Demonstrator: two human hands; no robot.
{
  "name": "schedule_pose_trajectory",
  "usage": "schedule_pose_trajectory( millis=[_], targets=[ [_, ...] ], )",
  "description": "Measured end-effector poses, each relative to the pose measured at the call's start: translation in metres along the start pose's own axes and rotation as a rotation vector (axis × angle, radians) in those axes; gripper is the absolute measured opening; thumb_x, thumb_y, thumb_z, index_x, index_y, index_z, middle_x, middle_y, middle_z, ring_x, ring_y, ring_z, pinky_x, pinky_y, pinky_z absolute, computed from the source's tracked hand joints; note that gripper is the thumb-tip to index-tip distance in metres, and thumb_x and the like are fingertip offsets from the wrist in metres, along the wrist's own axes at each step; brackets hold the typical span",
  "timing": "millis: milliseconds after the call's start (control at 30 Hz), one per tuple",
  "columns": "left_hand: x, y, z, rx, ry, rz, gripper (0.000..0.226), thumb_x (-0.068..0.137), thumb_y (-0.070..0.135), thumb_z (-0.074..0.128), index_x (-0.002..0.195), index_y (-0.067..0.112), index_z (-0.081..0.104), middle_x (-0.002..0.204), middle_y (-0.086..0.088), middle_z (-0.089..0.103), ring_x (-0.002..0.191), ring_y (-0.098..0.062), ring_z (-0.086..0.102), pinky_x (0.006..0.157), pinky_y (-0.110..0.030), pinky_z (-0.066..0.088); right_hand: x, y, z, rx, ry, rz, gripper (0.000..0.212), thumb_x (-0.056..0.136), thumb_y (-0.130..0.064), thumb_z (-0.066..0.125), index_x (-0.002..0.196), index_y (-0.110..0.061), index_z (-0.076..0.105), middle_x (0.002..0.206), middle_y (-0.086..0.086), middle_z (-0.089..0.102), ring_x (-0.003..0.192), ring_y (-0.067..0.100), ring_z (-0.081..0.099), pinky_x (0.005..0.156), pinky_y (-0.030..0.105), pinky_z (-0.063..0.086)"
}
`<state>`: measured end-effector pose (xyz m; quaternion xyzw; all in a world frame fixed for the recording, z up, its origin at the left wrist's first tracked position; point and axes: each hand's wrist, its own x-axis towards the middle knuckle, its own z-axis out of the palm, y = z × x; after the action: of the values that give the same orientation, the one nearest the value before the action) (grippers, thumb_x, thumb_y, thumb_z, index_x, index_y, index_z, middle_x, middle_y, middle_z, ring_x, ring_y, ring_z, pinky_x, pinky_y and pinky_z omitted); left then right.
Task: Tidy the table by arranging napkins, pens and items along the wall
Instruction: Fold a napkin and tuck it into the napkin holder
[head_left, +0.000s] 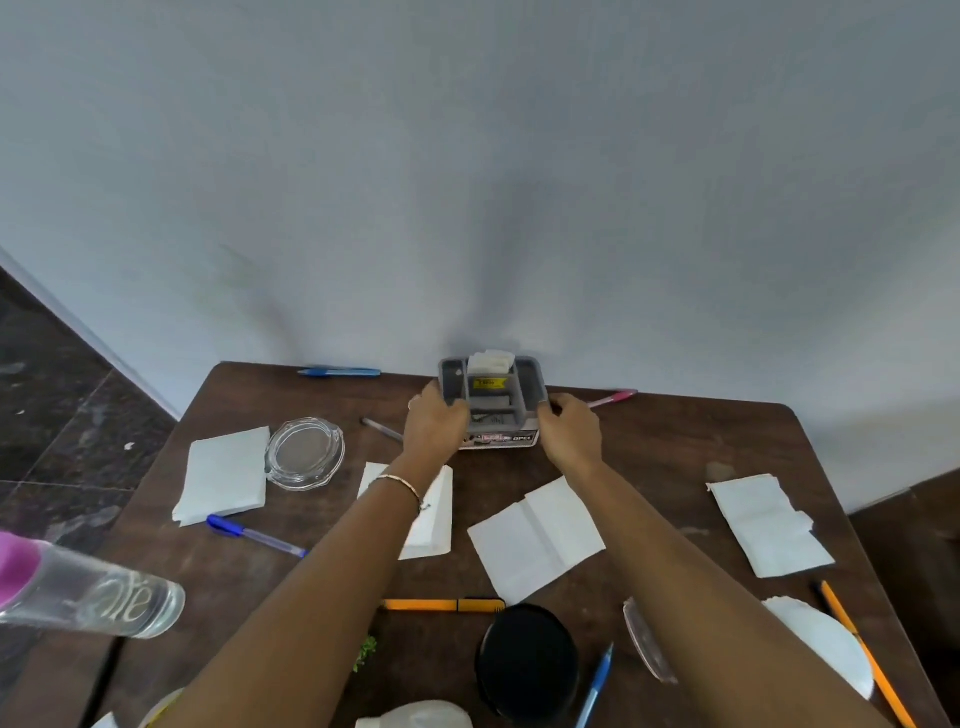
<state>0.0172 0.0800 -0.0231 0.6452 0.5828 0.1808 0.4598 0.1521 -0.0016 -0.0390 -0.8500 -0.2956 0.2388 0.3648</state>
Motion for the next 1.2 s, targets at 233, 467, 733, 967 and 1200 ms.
schedule_pose_trajectory(
  millis=[233, 467, 733, 967, 1200],
  targets=[
    [0.031, 0.002, -0.002, -0.031, -0.112, 0.017, 0.037, 0.090, 0.005, 0.039, 0.123, 0.011, 0.055, 0.120, -0.016, 0.063, 0.104, -0.033, 0.061, 0.091, -0.046, 0.053, 0.016, 0.000, -0.002, -0.002, 0.042, 0.025, 0.026, 0.096, -0.019, 0.047, 0.105, -0.007, 0.068, 0.092, 0.006, 0.065, 0.081, 0.020, 0.061, 0.075, 0.028, 0.045],
    [0.046, -0.010, 0.004, -0.075, -0.169, -0.011, 0.047, 0.095, 0.009, 0.037, 0.142, 0.014, 0.041, 0.136, -0.011, 0.054, 0.111, -0.029, 0.060, 0.093, -0.046, 0.053, 0.020, 0.001, -0.001, 0.059, 0.070, 0.038, 0.026, 0.094, -0.021, 0.050, 0.112, -0.009, 0.065, 0.107, 0.009, 0.068, 0.089, 0.022, 0.064, 0.078, 0.030, 0.048],
    [-0.025, -0.010, 0.012, -0.192, 0.213, 0.034, 0.063, 0.098, 0.023, 0.049, 0.148, 0.004, 0.016, 0.152, -0.016, 0.016, 0.140, -0.027, 0.023, 0.104, -0.017, 0.020, -0.004, 0.016, -0.023, -0.008, 0.054, -0.007, 0.021, 0.092, -0.020, 0.056, 0.111, -0.011, 0.059, 0.104, 0.001, 0.062, 0.084, 0.013, 0.055, 0.074, 0.026, 0.039],
    [-0.072, -0.061, 0.031, 0.159, 0.022, 0.234, 0.037, 0.090, 0.031, 0.061, 0.120, 0.011, 0.053, 0.126, -0.012, 0.044, 0.112, -0.030, 0.051, 0.094, -0.042, 0.047, -0.045, 0.066, -0.059, -0.586, -0.259, -0.084, 0.024, 0.085, -0.023, 0.066, 0.104, -0.008, 0.061, 0.107, 0.010, 0.065, 0.097, 0.027, 0.061, 0.085, 0.036, 0.051],
    [-0.082, -0.078, 0.036, 0.752, -0.162, 0.283, 0.056, 0.080, 0.058, 0.063, 0.116, 0.018, 0.049, 0.137, -0.013, 0.033, 0.124, -0.031, 0.035, 0.098, -0.043, 0.038, -0.047, 0.066, -0.061, -0.663, -0.355, -0.005, 0.035, 0.084, -0.026, 0.066, 0.114, -0.009, 0.057, 0.115, 0.011, 0.062, 0.102, 0.027, 0.060, 0.079, 0.032, 0.046]
  ],
)
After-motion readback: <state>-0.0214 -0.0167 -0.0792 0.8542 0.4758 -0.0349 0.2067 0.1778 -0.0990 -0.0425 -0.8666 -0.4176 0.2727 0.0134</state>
